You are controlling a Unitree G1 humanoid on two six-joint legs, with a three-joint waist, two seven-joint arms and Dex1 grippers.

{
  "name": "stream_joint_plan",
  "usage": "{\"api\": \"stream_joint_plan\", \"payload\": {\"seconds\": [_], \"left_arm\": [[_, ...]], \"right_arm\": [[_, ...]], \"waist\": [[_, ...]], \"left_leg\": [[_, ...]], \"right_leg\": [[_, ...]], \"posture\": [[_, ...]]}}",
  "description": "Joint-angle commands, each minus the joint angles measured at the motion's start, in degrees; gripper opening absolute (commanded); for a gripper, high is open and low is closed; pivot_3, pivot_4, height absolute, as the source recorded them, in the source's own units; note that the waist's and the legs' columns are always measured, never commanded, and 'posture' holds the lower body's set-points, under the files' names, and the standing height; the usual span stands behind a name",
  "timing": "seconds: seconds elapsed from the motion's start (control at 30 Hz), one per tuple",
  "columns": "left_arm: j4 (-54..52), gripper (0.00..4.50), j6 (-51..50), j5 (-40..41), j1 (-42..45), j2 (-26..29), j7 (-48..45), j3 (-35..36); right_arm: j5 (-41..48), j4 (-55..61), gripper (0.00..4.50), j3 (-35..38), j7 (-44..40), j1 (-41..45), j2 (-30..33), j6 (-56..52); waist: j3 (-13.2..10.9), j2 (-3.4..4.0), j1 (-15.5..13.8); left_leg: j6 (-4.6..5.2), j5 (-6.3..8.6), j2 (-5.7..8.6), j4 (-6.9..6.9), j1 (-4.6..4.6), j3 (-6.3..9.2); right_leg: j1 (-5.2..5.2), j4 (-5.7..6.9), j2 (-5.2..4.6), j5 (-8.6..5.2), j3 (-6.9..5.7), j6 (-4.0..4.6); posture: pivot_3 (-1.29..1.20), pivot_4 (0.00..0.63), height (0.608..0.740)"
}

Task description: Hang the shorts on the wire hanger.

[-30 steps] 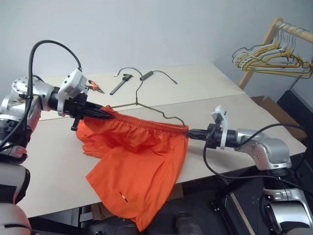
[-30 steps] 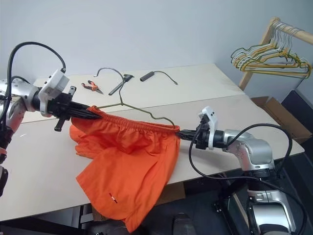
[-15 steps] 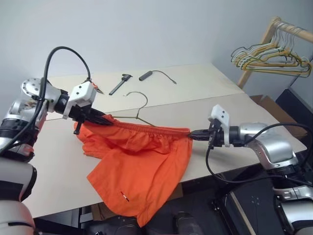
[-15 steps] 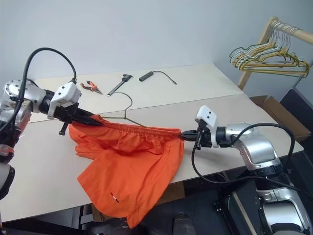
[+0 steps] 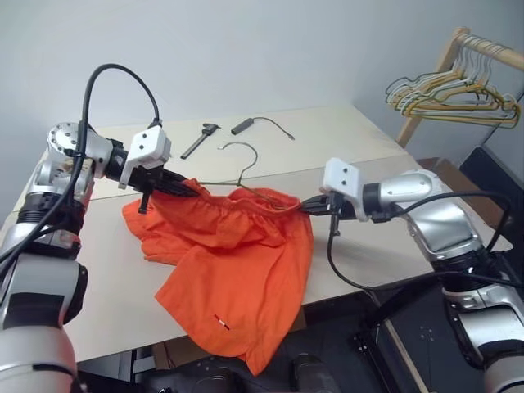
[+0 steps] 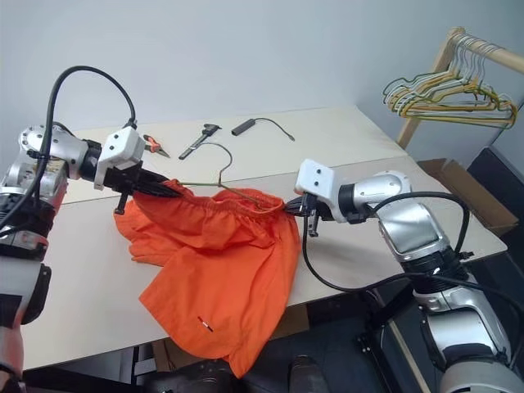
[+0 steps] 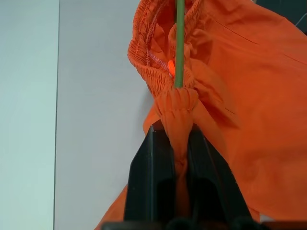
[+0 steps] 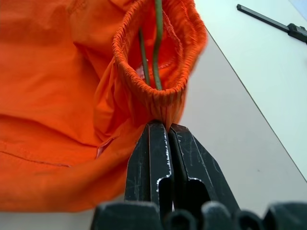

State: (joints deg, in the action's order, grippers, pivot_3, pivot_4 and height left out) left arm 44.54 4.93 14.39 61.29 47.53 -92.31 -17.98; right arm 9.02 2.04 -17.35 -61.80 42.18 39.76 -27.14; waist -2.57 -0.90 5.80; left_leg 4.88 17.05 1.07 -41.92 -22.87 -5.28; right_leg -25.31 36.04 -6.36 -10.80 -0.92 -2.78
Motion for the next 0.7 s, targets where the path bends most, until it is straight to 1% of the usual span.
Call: {"api": "stream_joint_plan", "payload": {"seconds": [0.03, 0.17, 0.27, 0.4, 0.5, 0.57, 0.6, 0.67, 0.7], "left_arm": [[-0.6, 0.0, -0.2, 0.0, 0.8, 0.1, -0.2, 3.0], [-1.4, 0.0, -0.2, -0.1, 0.0, -0.1, -0.2, 3.3], [-0.9, 0.0, 0.0, -0.9, 0.0, -0.8, -0.2, 3.7], [-0.9, 0.0, -0.1, -1.3, -0.2, -2.0, -0.2, 4.8], [-1.1, 0.0, -0.4, -1.6, -0.3, -2.6, -0.2, 5.9], [-1.2, 0.0, -0.7, -1.6, -0.3, -2.9, -0.2, 6.5], [-1.3, 0.0, -0.8, -1.6, -0.3, -2.9, -0.2, 6.7], [-1.6, 0.0, -1.3, -1.3, -0.4, -2.7, -0.2, 7.2], [-1.8, 0.0, -1.4, -1.2, -0.5, -2.6, -0.2, 7.4]], "right_arm": [[-1.7, 0.6, 0.03, 0.6, 1.2, 1.9, -0.8, 0.9], [-1.9, 0.3, 0.03, 1.4, 2.4, 2.9, -2.7, 0.1], [-0.3, 1.3, 0.03, 2.7, 2.1, 3.6, -3.7, -1.0], [-1.1, 2.2, 0.03, 2.2, 1.5, 3.1, -3.3, 3.3], [-1.5, 2.3, 0.77, 1.7, 0.9, 2.3, -3.1, 5.2], [-2.3, 1.1, 1.35, 1.3, 1.3, 2.0, -3.3, 5.9], [-3.2, -0.1, 1.79, 1.0, 2.1, 2.2, -3.6, 5.5], [-4.3, -2.0, 2.42, 0.9, 2.8, 1.6, -3.5, 6.3], [-4.7, -2.5, 2.42, 1.1, 3.2, 1.3, -3.5, 6.1]], "waist": [[0.0, 0.0, 0.0], [0.0, 0.0, 0.1], [0.0, 0.0, 0.3], [0.0, 0.0, 0.2], [0.0, 0.0, 0.3], [0.0, 0.0, 0.5], [0.0, 0.0, 0.7], [0.0, 0.0, 0.9], [0.0, 0.0, 1.1]], "left_leg": [[0.0, 0.0, 0.0, 0.0, -0.01, 0.0], [-0.01, 0.0, -0.01, 0.0, 0.01, -0.01], [-0.02, -0.01, -0.01, 0.0, 0.01, -0.01], [-0.02, -0.01, 0.0, 0.0, 0.0, 0.01], [0.0, 0.0, 0.02, 0.0, 0.0, -0.01], [0.0, 0.0, 0.03, 0.0, 0.0, -0.01], [0.0, 0.0, 0.02, 0.0, 0.0, -0.01], [0.0, 0.0, 0.02, 0.0, 0.01, -0.01], [0.0, 0.0, 0.03, 0.0, 0.0, -0.01]], "right_leg": [[0.0, 0.0, 0.0, 0.0, -0.01, -0.01], [-0.02, 0.02, 0.0, 0.01, 0.02, -0.01], [-0.04, 0.05, 0.01, 0.01, 0.02, 0.0], [-0.02, 0.03, -0.01, 0.01, -0.01, 0.0], [-0.01, 0.01, -0.03, 0.02, 0.01, -0.02], [-0.01, 0.01, -0.03, 0.02, 0.01, -0.03], [-0.01, 0.01, -0.02, 0.03, 0.01, -0.03], [0.0, 0.02, -0.03, 0.03, 0.01, -0.03], [0.0, 0.03, -0.03, 0.03, 0.01, -0.03]], "posture": [[-0.15, 0.0, 0.74], [-0.15, 0.0, 0.74], [-0.15, 0.0, 0.74], [-0.16, 0.0, 0.74], [-0.16, 0.0, 0.74], [-0.16, 0.0, 0.74], [-0.16, 0.0, 0.74], [-0.16, 0.0, 0.74], [-0.16, 0.0, 0.74]]}}
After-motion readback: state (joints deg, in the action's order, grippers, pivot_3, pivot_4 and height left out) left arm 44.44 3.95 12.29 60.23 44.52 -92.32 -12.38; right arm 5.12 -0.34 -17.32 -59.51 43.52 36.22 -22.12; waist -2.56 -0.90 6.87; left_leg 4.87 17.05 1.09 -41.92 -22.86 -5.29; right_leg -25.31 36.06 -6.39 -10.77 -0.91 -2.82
